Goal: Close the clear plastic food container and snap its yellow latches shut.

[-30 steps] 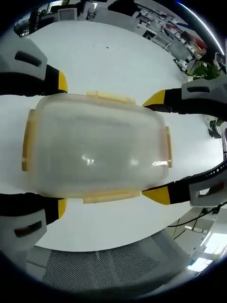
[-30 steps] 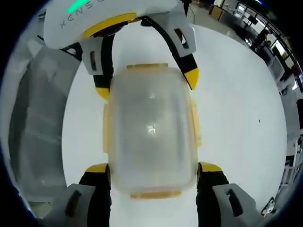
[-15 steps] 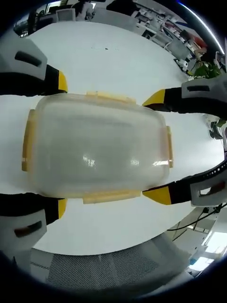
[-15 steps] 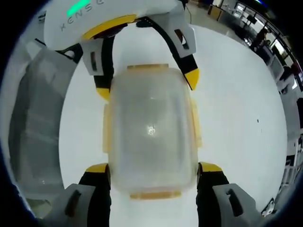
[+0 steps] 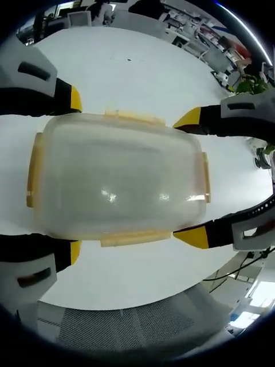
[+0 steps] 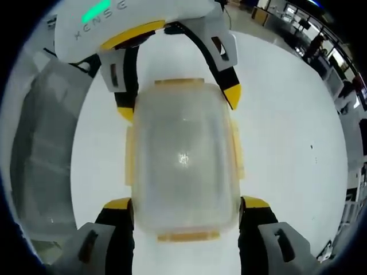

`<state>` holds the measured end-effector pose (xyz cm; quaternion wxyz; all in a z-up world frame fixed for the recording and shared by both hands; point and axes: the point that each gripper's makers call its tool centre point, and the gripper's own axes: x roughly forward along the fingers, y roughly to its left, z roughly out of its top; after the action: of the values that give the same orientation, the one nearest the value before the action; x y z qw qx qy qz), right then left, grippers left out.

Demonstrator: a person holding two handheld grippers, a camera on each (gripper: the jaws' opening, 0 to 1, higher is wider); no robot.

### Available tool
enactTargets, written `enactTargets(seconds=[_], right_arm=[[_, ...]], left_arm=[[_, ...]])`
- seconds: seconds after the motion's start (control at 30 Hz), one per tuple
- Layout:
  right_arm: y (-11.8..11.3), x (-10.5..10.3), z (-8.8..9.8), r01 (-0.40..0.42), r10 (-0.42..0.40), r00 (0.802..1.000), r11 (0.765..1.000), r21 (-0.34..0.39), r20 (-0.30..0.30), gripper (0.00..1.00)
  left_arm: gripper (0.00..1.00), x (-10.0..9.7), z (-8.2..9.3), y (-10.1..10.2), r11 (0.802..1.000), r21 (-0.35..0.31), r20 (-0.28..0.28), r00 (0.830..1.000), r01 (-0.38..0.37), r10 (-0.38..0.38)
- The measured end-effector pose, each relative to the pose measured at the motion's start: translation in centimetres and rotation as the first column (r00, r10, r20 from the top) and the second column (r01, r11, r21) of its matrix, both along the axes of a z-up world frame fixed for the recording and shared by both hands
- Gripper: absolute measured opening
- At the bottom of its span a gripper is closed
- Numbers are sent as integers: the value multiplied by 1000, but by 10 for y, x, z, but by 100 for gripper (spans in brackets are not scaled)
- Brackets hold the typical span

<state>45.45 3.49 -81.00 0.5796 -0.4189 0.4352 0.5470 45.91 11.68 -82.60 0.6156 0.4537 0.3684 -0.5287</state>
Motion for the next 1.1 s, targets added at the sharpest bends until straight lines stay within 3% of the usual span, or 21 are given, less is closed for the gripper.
enactTargets(seconds=[0.4,0.67,1.1], right_arm=[[1,0,-1,3,-3,1000,1000,-1,31,77],[1,7,14,26,-29,997,999,44,69,80],[-2,-2,21,69,-77,991,995,73,110,79]], left_arm=[[86,1,-1,1,1000,22,8,1000,4,-5],[86,-3,3,4,1000,23,13,1000,13,-13],[90,-1,19,6,996,-57,40,997,-61,64]])
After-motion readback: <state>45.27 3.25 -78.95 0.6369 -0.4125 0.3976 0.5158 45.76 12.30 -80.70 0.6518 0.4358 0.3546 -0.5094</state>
